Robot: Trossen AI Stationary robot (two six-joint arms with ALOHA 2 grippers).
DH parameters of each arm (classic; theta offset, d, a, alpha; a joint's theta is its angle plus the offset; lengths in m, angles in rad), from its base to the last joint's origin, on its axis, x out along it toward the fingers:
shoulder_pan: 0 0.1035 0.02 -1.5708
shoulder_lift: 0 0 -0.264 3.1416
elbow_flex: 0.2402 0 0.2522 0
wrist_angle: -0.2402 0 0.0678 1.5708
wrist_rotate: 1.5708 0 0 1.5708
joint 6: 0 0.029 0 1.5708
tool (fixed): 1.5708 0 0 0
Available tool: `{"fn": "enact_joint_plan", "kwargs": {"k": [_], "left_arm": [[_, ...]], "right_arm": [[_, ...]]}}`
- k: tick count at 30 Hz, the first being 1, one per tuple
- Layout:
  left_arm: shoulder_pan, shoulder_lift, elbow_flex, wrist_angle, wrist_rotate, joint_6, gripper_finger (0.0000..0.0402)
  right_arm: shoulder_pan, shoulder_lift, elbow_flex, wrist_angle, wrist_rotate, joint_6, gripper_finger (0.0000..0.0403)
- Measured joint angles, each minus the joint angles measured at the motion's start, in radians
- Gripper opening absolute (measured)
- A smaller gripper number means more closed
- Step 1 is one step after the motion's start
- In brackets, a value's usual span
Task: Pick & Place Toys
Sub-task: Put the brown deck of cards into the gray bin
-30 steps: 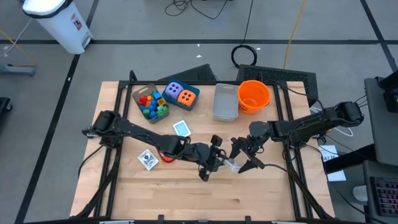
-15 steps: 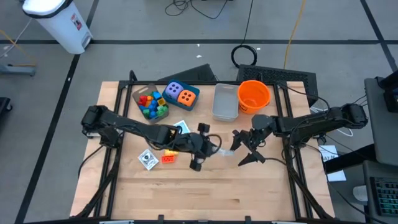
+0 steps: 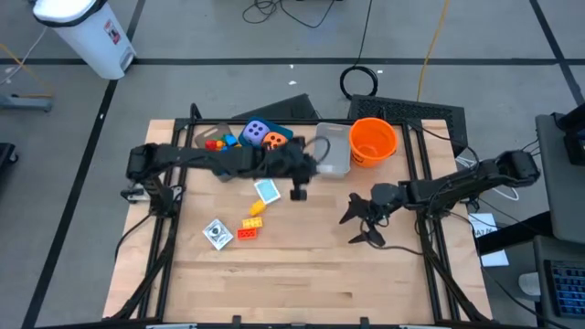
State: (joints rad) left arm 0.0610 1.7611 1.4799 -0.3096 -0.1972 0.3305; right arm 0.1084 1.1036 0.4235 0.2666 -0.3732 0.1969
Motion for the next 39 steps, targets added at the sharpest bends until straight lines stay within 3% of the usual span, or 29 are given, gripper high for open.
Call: {"fn": "enact_joint_plan", "kwargs": {"k": [6,14,26,31,39], "left_arm": [[0.089,0.005,0.0,0.037,0.056,0.004,0.0079],[0.124,0.125,0.042,0.085,0.07,0.007,0.0088],[0.159,0.309,0.256,-0.133,0.039,0.024,0.0081],[0.166,0.347,0.269,-0.142,0.025,0.028,0.0093],[0.169,0.348,0.269,-0.226,-0.013,0.06,0.0079]], "right_arm": [[0.073,0.004,-0.012,0.028,0.14,-0.036,0.0348],[0.114,0.004,-0.013,0.121,0.216,-0.064,0.0348],[0.172,0.004,-0.013,0.111,0.219,-0.053,0.0348],[0.178,0.004,-0.013,0.097,0.22,-0.052,0.0348],[0.178,0.004,-0.013,0.096,0.22,-0.052,0.0348]]}}
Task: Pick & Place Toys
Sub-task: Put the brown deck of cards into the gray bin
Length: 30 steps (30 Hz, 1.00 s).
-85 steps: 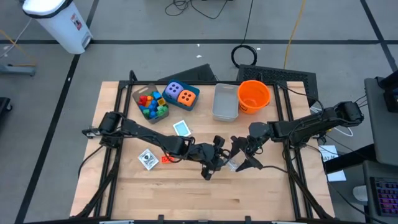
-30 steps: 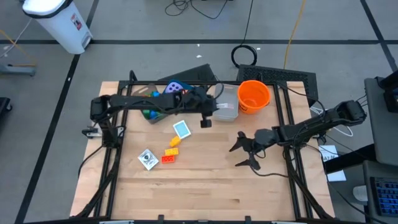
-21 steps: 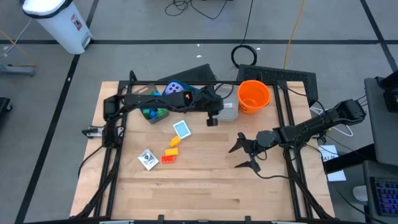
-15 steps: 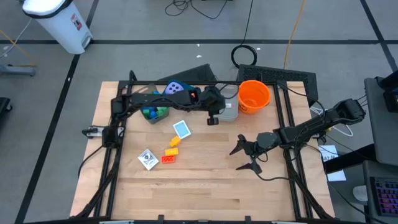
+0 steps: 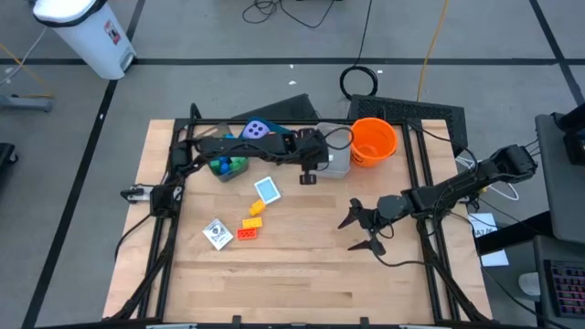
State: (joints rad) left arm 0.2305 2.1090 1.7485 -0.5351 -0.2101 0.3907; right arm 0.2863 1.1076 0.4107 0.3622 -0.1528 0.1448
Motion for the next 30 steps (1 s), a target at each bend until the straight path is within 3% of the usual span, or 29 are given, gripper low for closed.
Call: {"fn": "enact_joint_plan", "kwargs": {"k": [7,23,30], "left_arm": [[-0.003,0.017,-0.003,-0.043,0.0,0.026,0.0111],[-0.006,0.025,-0.002,0.019,-0.001,0.016,0.0119],[-0.026,-0.005,0.106,-0.049,-0.002,-0.001,0.012]], "right_arm": [[0.0,0.0,0.0,0.0,0.0,0.0,0.0348],[-0.001,0.0,0.0,-0.015,0.026,0.0,0.0348],[-0.001,0.0,-0.054,0.042,0.026,0.0,0.0348]]}}
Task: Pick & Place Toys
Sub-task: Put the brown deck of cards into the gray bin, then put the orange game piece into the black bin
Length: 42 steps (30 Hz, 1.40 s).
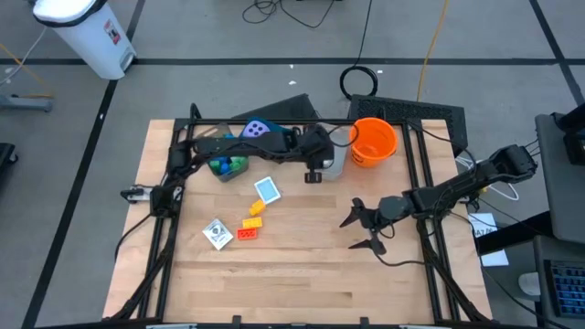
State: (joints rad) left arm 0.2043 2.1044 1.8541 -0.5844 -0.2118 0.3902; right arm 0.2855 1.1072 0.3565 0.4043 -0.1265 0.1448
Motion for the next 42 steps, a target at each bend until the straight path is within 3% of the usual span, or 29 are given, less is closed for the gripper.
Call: {"fn": "enact_joint_plan", "kwargs": {"k": [8,20,27,31,42], "left_arm": [[-0.063,-0.08,0.201,-0.213,0.003,-0.065,0.012],[-0.238,-0.185,0.179,-0.405,0.116,-0.201,0.012],[-0.382,-0.183,-0.06,-0.197,0.119,-0.224,0.012],[-0.436,-0.184,-0.248,0.009,0.134,-0.265,0.012],[-0.468,-0.258,-0.644,0.379,0.134,-0.441,0.012]], "right_arm": [[0.0,0.0,-0.106,0.212,0.068,0.0,0.0348],[0.004,0.0,-0.156,0.355,0.074,0.109,0.0348],[0.004,0.0,-0.156,0.377,0.074,0.161,0.0348],[0.004,0.0,-0.156,0.377,0.076,0.161,0.0348],[0.004,0.0,-0.156,0.369,0.077,0.169,0.0348]]}}
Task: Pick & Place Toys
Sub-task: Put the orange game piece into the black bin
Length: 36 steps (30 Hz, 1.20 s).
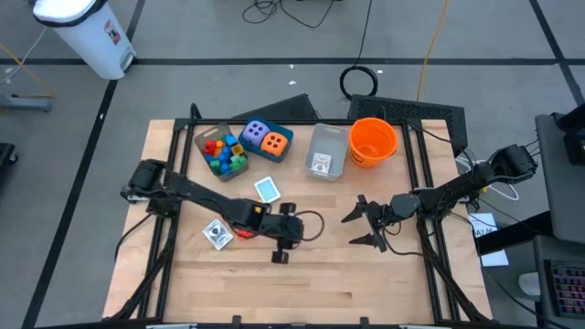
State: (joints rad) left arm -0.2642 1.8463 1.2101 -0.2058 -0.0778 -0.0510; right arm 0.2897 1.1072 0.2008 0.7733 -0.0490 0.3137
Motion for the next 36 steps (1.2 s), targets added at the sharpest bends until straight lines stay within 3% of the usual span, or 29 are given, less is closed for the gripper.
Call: {"fn": "enact_joint_plan", "kwargs": {"k": [10,14,20,27,36], "left_arm": [[-0.037,-0.321,-0.325,-0.01,-0.162,-0.28,0.012],[-0.074,-0.389,-0.423,-0.036,-0.189,-0.398,0.012],[-0.143,-0.378,-0.492,-0.038,-0.198,-0.55,0.012],[-0.229,-0.375,-0.5,-0.081,-0.311,-0.614,0.012],[-0.276,-0.375,-0.5,-0.207,-0.321,-0.738,0.012]], "right_arm": [[0.0,0.0,0.0,-0.008,0.001,-0.013,0.0348],[0.0,0.0,0.0,-0.014,0.001,-0.012,0.0348],[0.0,0.0,0.0,-0.019,0.001,-0.012,0.0348],[0.0,0.0,0.0,-0.022,0.001,-0.012,0.0348],[0.0,0.0,0.0,-0.023,0.001,-0.012,0.0348]]}}
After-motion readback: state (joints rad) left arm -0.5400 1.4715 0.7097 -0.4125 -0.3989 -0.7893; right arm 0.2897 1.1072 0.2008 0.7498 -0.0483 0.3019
